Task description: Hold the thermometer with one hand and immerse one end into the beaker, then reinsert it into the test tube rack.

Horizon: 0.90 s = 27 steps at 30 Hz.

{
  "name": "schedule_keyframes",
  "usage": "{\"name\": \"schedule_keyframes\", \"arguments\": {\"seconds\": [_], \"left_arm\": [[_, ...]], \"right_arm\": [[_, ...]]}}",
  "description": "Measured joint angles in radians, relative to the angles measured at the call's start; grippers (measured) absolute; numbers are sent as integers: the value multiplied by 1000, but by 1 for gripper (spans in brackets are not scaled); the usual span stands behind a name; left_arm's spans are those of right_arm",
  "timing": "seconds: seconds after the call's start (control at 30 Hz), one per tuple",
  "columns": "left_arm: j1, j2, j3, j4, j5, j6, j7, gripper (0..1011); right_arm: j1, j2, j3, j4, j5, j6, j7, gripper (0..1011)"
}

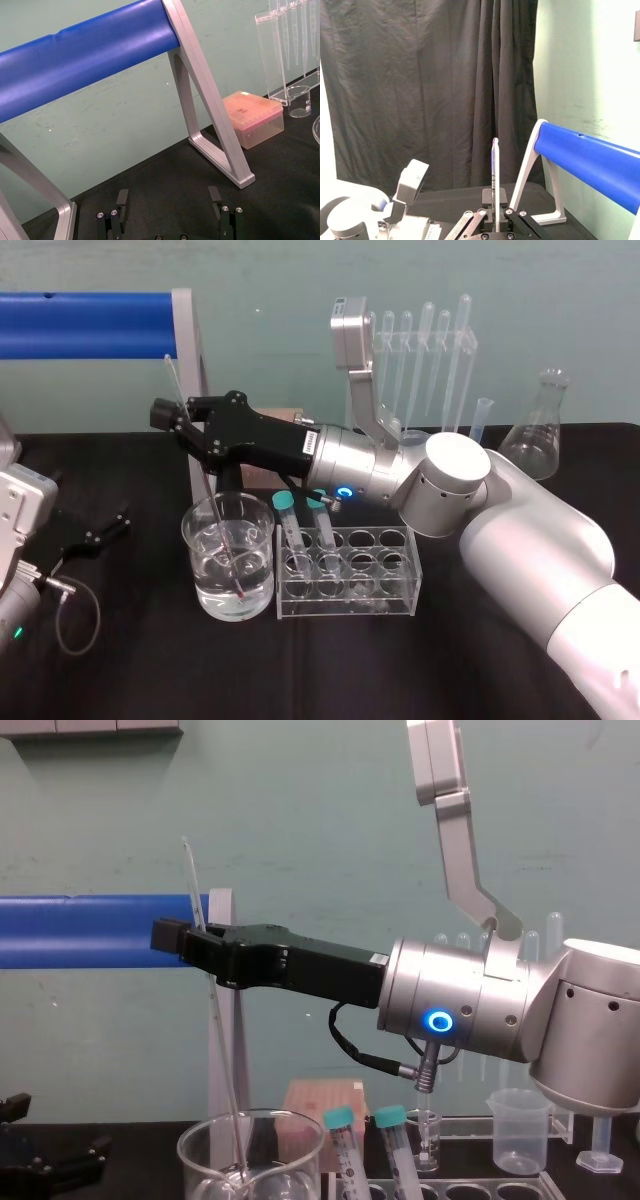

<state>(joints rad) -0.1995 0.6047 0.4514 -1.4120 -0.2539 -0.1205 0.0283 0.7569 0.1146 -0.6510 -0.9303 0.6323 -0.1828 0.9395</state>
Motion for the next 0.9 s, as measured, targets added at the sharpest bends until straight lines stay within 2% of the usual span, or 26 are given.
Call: {"name": "schedule_keyframes", "arguments": {"seconds": [0.9], "left_arm": [[0, 0, 0, 0, 0, 0, 0, 1008]], "right_arm": [[-3, 1, -1, -1, 2, 1, -3, 56]]}}
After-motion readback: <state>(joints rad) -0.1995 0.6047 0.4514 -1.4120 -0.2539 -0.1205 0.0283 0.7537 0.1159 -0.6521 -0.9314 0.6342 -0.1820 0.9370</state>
